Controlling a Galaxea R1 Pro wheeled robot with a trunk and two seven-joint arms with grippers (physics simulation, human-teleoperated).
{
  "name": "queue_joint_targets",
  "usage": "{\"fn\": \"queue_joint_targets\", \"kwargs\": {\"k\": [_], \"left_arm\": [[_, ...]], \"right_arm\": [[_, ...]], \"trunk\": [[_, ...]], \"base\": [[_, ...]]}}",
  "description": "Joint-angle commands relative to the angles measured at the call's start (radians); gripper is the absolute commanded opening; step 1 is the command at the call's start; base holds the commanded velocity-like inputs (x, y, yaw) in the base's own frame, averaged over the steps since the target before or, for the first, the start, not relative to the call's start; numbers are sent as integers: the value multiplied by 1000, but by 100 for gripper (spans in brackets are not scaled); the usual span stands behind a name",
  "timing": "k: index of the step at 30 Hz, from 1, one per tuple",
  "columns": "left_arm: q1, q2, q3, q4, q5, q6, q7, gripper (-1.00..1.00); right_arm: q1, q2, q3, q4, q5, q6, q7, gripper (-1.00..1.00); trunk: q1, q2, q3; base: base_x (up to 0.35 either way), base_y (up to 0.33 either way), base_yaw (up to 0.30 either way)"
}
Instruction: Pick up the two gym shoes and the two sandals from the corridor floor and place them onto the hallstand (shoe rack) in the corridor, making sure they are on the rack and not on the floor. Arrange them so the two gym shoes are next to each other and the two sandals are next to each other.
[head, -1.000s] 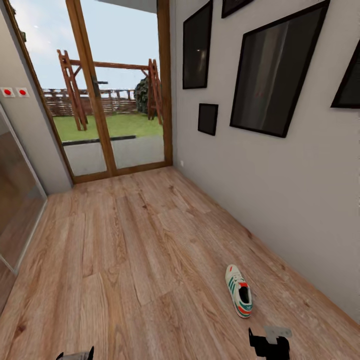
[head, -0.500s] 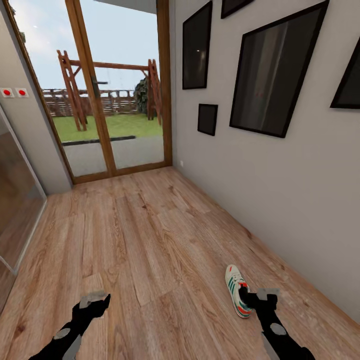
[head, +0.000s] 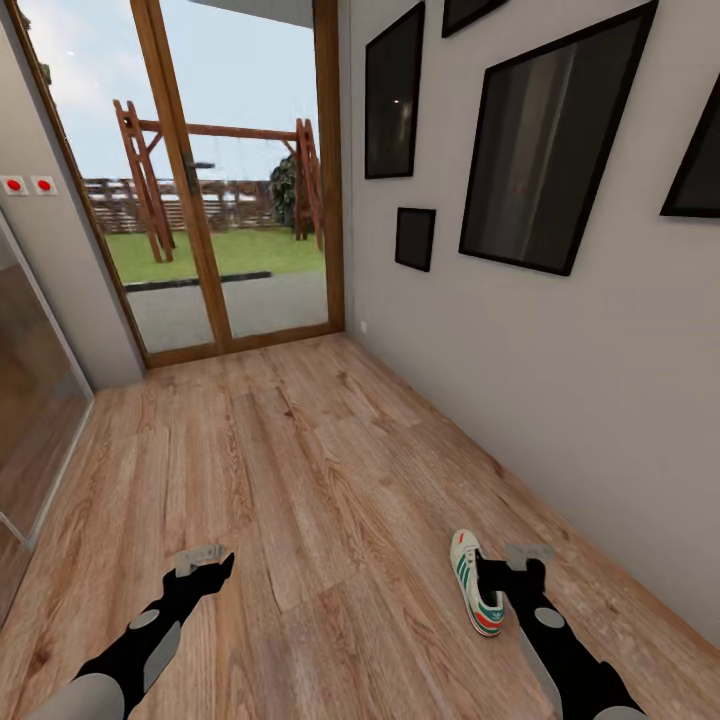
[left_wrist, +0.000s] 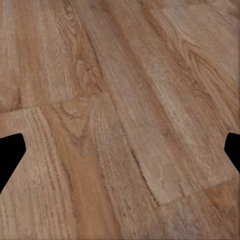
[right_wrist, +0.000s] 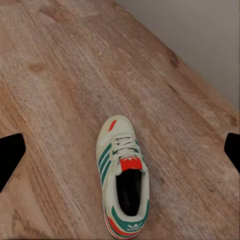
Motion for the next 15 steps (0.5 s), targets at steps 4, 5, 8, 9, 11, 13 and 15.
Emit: {"fn": "queue_joint_targets", "kwargs": {"k": [4,5,8,9,11,13,15], "left_arm": [[1,-2,3,2,11,-2,-11,100],[1,-3,3,2,11,-2,-11,100],[2,-4,2,1,11,-2,-15,100],[2,-4,2,1,11,-2,-17,100],[3,-4,2,1,11,-3,-19,100],[3,-3,1,2,12,-3,-21,100],[3,-3,0,2,12,-3,-22,100]], "right_arm": [[0,-2,-1,-4,0,4,22,100],[0,-2,-1,-4,0,5,25,100],[0,-4,-2,-5,2,7,34,100],[0,-4,-2,-5,2,8,36,100],[0,-4,-2,-4,3,8,37,100],[0,-4,-2,-4,3,9,38,100],[0,-4,-2,-4,4,10,38,100]], "trunk": [[0,0,-1],[0,0,-1],[0,0,-1],[0,0,-1],[0,0,-1],[0,0,-1],[0,0,-1]], "base": [[0,0,0],[0,0,0],[3,0,0],[31,0,0],[79,0,0],[176,0,0],[229,-3,0]]}}
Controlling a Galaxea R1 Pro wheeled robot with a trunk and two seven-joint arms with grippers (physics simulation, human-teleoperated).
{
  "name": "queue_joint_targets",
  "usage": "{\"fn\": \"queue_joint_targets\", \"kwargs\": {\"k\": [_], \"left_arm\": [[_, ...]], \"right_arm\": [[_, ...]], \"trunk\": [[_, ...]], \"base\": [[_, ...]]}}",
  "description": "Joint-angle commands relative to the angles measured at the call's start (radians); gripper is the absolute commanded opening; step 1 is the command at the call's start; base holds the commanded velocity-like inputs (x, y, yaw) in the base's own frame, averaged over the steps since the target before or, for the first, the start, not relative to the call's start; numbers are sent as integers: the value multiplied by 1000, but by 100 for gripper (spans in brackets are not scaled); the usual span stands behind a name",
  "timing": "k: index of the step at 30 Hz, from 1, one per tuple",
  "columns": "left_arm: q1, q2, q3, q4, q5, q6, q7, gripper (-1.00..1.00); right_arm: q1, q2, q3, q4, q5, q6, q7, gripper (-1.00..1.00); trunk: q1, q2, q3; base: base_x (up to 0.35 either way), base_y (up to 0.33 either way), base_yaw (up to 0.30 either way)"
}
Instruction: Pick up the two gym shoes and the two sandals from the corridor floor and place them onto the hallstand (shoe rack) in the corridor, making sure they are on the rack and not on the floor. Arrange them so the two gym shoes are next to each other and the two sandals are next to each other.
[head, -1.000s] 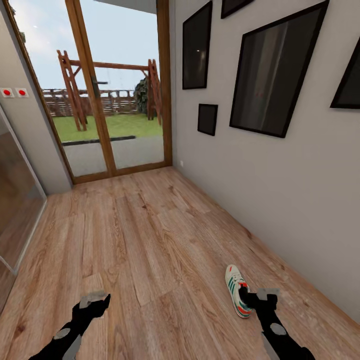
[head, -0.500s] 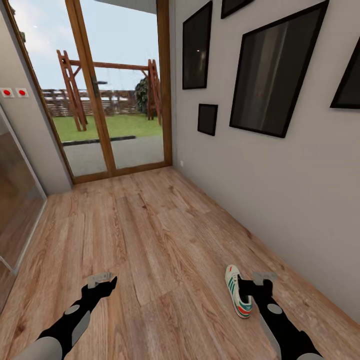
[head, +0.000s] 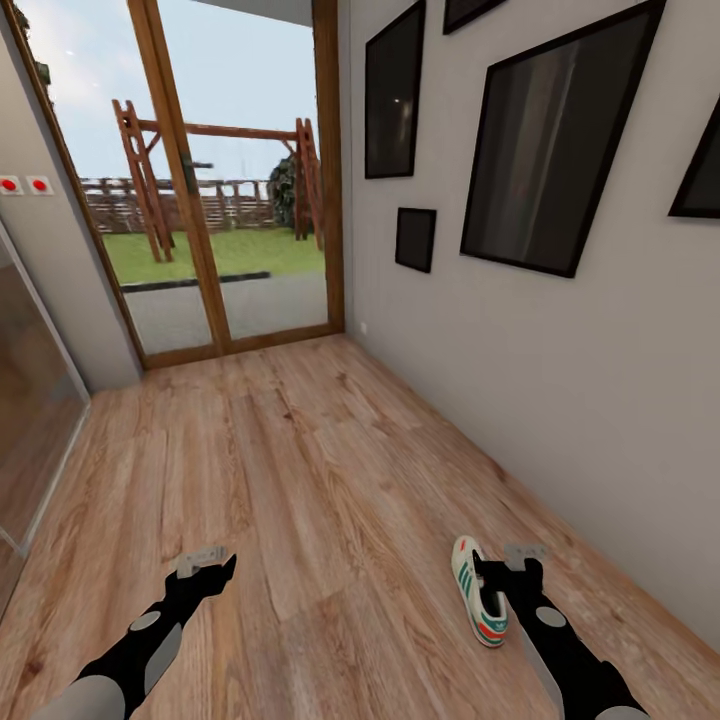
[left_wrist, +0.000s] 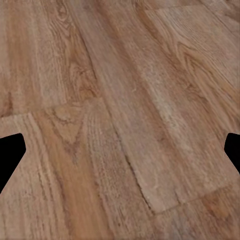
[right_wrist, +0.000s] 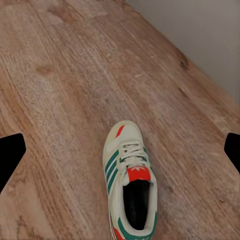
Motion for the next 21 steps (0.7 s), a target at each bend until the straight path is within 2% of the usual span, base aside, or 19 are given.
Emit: {"fn": "queue_joint_targets", "kwargs": {"k": [1,10,21], "left_arm": [[-1,0,4,1,10,-1,-10,100],[-1,0,0,1,7,-1,-11,100],[0,0,-1,0,8,-1,-11,100]], "right_arm": [[0,0,0,1,0,-3,-2,100],[0,1,2,3,1,-2,-2,100],[0,1,2,3,1,-2,-2,100]], "trunk": [[0,0,-1],[0,0,-1],[0,0,-1]], "base": [[258,-17,0],[282,-63,0],[67,-8,-9]]}}
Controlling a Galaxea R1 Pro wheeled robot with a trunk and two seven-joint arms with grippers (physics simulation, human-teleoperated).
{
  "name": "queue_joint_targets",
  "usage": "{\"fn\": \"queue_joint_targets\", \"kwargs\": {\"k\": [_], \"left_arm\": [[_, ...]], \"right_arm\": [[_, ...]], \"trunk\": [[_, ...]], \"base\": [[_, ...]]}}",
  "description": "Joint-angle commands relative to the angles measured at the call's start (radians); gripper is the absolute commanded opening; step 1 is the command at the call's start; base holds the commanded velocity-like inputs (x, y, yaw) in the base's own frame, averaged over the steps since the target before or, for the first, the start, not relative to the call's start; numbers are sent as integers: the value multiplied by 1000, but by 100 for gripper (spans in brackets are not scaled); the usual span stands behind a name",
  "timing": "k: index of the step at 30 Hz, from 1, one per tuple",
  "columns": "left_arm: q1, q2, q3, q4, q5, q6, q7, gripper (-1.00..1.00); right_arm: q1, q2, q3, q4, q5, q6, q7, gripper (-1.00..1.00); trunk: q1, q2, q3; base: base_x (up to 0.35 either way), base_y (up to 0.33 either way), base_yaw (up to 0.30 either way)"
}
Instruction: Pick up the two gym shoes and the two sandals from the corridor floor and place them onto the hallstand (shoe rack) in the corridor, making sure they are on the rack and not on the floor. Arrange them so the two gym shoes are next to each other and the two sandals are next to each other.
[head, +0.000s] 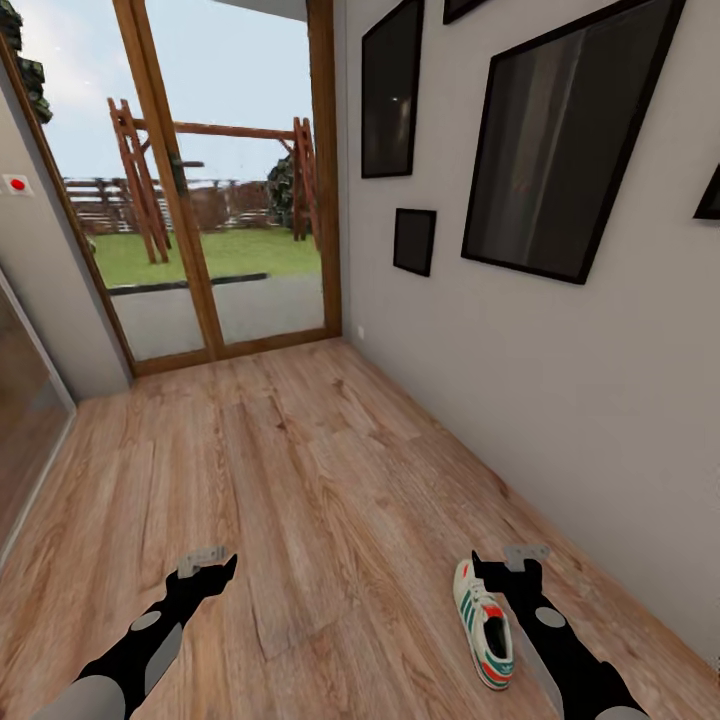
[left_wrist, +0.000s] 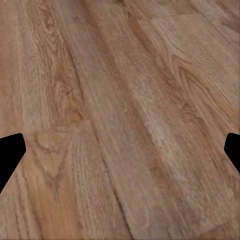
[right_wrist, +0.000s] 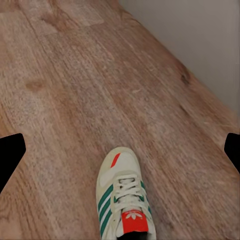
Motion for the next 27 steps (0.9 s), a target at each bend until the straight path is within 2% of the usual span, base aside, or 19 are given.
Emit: {"fn": "queue_joint_targets", "kwargs": {"k": [1,12,19,27], "left_arm": [[-1,0,4,1,10,-1,-10,100],[1,0,4,0,11,-2,-10,100],[1,-1,0,-1,11,1,-12,100],[-20,-7,-44,-17,12,14,-15,100]], "right_arm": [[-1,0,0,1,1,-3,-2,100],[-1,1,0,0,0,-3,-3,100],[-1,1,1,1,-1,-3,-2,100],[-1,2,2,11,-1,-3,-2,100]], "trunk": [[0,0,-1],[0,0,-1],[0,0,-1],[0,0,-1]], "base": [[14,-2,-111],[5,-1,-221],[1,0,-91],[0,0,-17]]}}
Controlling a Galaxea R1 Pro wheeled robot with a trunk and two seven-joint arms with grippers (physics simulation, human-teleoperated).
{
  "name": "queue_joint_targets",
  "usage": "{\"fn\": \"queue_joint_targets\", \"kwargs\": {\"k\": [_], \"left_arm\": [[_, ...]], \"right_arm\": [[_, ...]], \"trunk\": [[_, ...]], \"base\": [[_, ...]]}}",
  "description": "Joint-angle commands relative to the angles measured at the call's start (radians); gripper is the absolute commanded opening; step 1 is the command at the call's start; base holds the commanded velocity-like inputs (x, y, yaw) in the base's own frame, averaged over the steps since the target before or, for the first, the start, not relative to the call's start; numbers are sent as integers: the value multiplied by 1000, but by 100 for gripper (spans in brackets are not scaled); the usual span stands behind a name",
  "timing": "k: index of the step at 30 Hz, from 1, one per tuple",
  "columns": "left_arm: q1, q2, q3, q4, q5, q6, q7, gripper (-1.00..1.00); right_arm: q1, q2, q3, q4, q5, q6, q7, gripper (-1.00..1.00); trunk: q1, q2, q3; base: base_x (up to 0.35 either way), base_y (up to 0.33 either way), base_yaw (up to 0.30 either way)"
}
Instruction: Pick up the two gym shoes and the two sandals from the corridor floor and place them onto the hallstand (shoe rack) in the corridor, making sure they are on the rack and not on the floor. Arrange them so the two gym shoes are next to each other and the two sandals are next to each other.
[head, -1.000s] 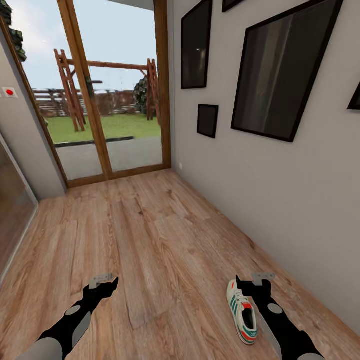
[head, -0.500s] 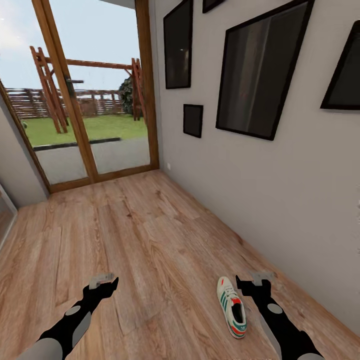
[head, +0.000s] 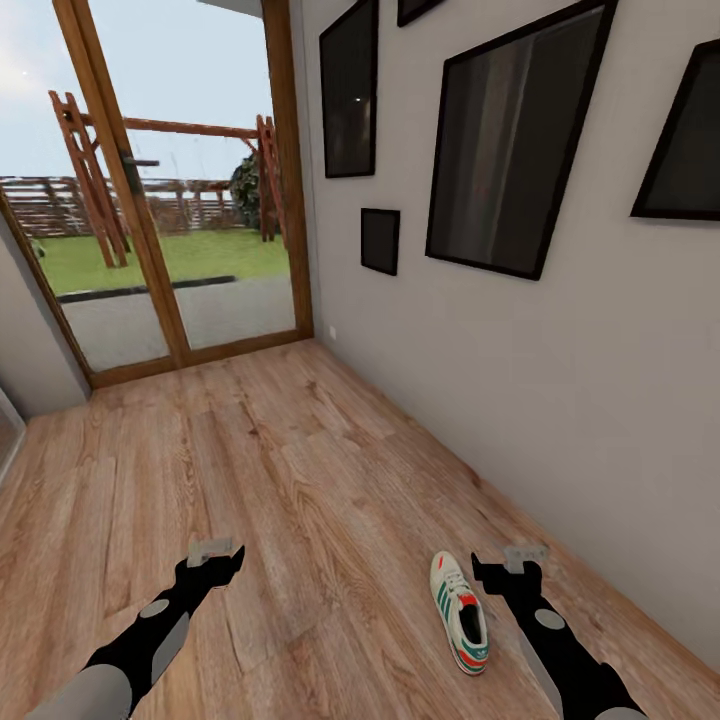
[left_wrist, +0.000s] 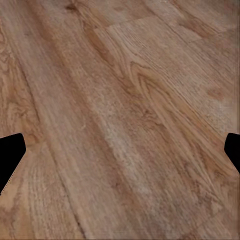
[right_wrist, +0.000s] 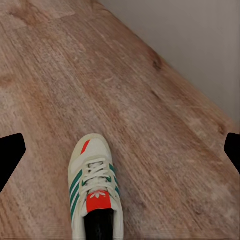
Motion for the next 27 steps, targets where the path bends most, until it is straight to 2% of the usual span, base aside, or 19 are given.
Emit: {"fn": "queue_joint_targets", "kwargs": {"k": [1,5,6,7,9,12,13,20,27], "left_arm": [[-7,-1,-3,-13,10,5,-11,100],[-19,-3,-14,-71,10,52,-13,100],[-22,-2,-17,-142,10,138,-28,100],[-22,-2,-17,-161,10,164,-33,100],[-23,-2,-18,-236,10,264,-52,100],[-24,-2,-18,-292,10,326,-60,100],[-24,-2,-19,-361,10,385,-63,100],[-11,2,-21,-391,7,410,-67,100],[-9,2,-20,-392,8,408,-67,100]], "right_arm": [[0,0,0,2,0,-3,-2,100],[0,0,0,3,0,-3,-2,100],[0,0,-1,3,1,-3,-2,100],[0,0,-1,3,1,-3,-2,100],[0,-1,-1,3,1,-3,-2,100],[0,-1,-1,2,2,-3,-2,100],[0,-1,-1,2,2,-3,-2,100],[0,-2,-2,2,2,-3,-2,100],[-1,-2,-3,2,2,-3,-2,100]], "trunk": [[4,-7,-4],[19,-35,-17],[23,-42,-20],[27,-49,-24],[34,-63,-32],[46,-84,-45],[50,-91,-49],[76,-140,-82],[80,-142,-120]], "base": [[0,0,-4],[0,0,-2],[0,0,0],[0,0,0],[0,0,0],[0,0,0],[0,0,0],[0,0,0],[0,0,0]]}}
